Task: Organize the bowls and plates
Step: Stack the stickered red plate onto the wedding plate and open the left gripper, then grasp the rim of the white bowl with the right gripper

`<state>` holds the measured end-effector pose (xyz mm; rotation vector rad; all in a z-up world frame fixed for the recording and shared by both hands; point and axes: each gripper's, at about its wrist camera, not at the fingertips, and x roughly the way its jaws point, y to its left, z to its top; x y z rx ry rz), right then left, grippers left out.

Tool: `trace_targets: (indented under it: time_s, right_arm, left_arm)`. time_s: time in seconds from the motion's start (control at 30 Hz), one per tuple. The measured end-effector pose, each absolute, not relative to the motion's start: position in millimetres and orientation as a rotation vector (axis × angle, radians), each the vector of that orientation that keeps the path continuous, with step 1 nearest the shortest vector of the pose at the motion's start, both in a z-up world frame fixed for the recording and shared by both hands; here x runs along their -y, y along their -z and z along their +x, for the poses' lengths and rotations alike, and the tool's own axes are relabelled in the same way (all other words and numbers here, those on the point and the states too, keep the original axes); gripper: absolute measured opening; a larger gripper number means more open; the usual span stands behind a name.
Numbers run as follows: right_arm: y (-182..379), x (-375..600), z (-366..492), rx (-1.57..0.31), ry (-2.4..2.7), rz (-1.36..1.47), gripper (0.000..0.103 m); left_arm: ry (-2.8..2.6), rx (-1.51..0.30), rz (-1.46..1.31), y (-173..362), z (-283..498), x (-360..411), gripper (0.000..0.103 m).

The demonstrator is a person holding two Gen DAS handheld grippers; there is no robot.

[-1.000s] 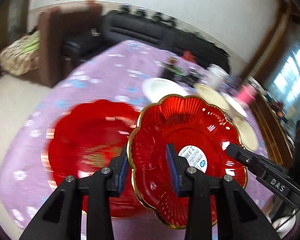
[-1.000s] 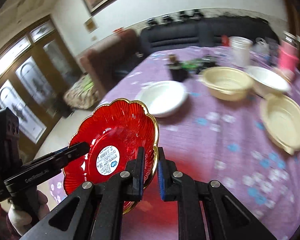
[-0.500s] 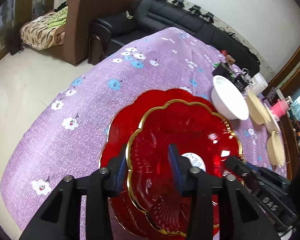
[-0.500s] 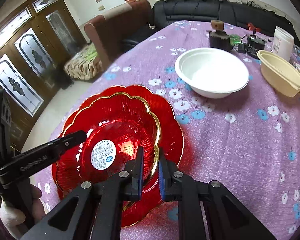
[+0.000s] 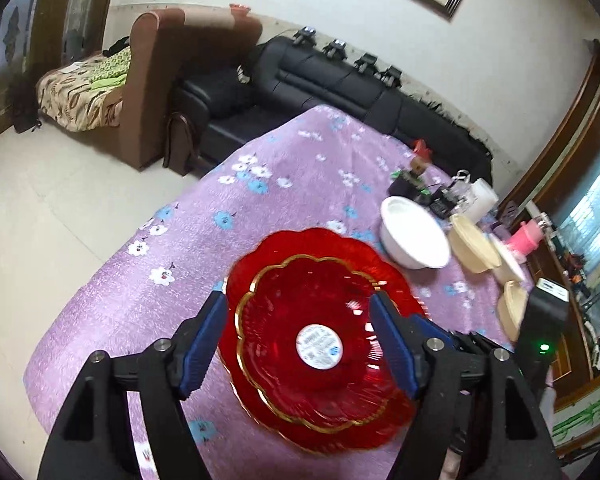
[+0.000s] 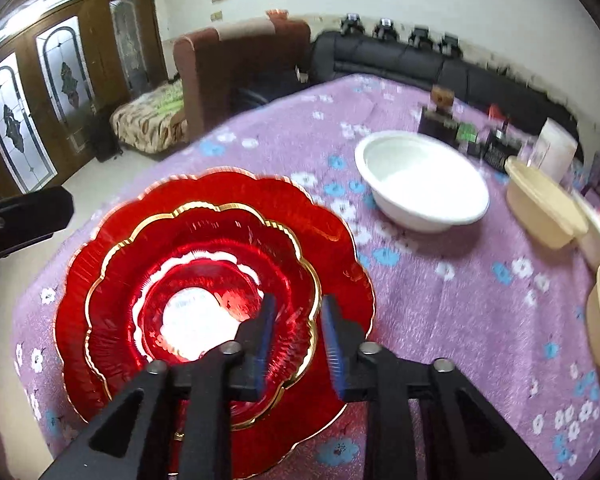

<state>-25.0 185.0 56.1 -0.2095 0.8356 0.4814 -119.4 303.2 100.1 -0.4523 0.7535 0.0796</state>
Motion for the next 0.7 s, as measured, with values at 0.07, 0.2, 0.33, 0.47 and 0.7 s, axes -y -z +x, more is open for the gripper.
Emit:
trace_targets:
  time_s: [0.07,0.2,0.33,0.47,0.7]
  right_arm:
    - [-65.1,-184.7,-31.9,-0.78,-0.477,-0.216,0.047]
    - [-84.5,-171.2,-43.9,-0.721,-0.484,-0.189,0.052]
    - [-88.6,-141.7,-54.7,-0.724,-0.482,-0.138,0.055]
    - [-82.2,-106.5,-62.3,-0.759,-0.454,-0.085,0.055]
    - [-62.5,-24.3,-61.5,-0.826,-0.318,-0.021,0.055]
  left_arm:
    - [-0.066,-0.742,-0.463,-104.7,-127.5,-299.4,0.074]
    - [-0.054,-0.724,-0.473,-111.2,-142.9,-287.6,0.08]
    - [-0.043,-0.707,-0.467,-116.7,-155.2,-263.7,0.081]
    - [0.019,-0.726,-0.454,-115.3,-157.6,-233.2,0.082]
    - [0.111,-0.803,-0.4,-99.6,-148.1,-183.5,0.082]
